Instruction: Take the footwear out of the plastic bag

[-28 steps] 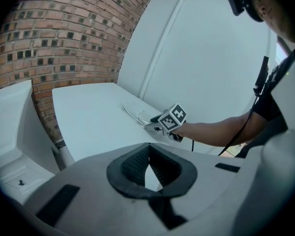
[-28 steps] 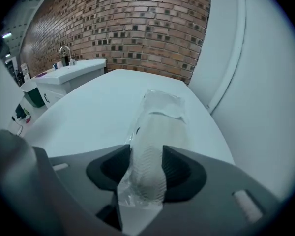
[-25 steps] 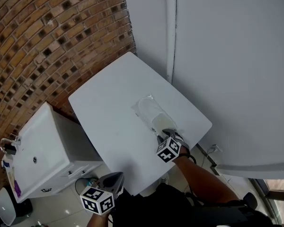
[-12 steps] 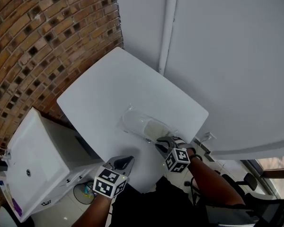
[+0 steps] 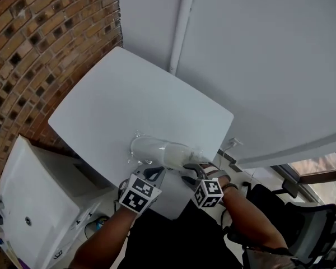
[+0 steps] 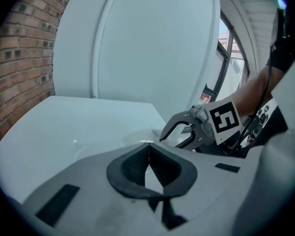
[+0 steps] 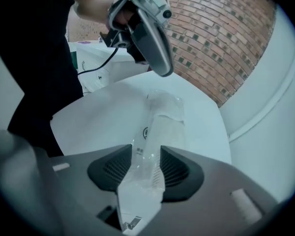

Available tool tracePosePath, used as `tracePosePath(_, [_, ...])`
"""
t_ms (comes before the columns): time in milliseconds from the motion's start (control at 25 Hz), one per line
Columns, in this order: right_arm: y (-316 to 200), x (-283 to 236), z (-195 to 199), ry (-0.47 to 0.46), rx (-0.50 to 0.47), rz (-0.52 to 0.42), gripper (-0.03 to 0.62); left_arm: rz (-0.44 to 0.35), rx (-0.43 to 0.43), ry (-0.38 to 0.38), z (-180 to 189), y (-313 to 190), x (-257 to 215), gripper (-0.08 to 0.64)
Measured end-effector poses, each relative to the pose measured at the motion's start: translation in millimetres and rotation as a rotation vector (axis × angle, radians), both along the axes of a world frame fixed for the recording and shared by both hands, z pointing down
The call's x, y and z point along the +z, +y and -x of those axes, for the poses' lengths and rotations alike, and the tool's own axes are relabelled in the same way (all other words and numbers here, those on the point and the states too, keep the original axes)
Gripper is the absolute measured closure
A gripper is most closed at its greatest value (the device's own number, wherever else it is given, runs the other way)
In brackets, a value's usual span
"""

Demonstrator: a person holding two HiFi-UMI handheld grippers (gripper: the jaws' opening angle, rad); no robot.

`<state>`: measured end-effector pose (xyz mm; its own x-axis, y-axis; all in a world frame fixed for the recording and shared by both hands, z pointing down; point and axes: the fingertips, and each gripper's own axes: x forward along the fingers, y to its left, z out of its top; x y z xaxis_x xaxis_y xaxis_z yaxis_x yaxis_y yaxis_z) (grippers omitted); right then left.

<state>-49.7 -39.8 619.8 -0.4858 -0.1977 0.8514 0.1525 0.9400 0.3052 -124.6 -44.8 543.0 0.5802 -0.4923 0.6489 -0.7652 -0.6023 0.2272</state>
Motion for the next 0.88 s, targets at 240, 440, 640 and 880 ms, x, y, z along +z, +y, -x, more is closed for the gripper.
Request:
tracePosePath(240, [-2,-41,-36,-0.137,0.362,-0.002,0.435,-0.018,0.099,0.007,-20,-12,5,0.554])
tracePosePath(440, [-26,-46,-67,-0.231,0.745,0.087,0.475,-0.047,0.149,-0.067,-45,-31,7,0.554])
tracePosePath(640, [-39,-39,-63,-0.276,0.833,0.180,0.480,0.009,0.150,-0.135,-57,-40,30,0.552])
tracePosePath(880, [-51,-21,-56,-0.294,0.916,0.222,0.483,0.068,0.154,-0.248,-56,-47,68,0.552])
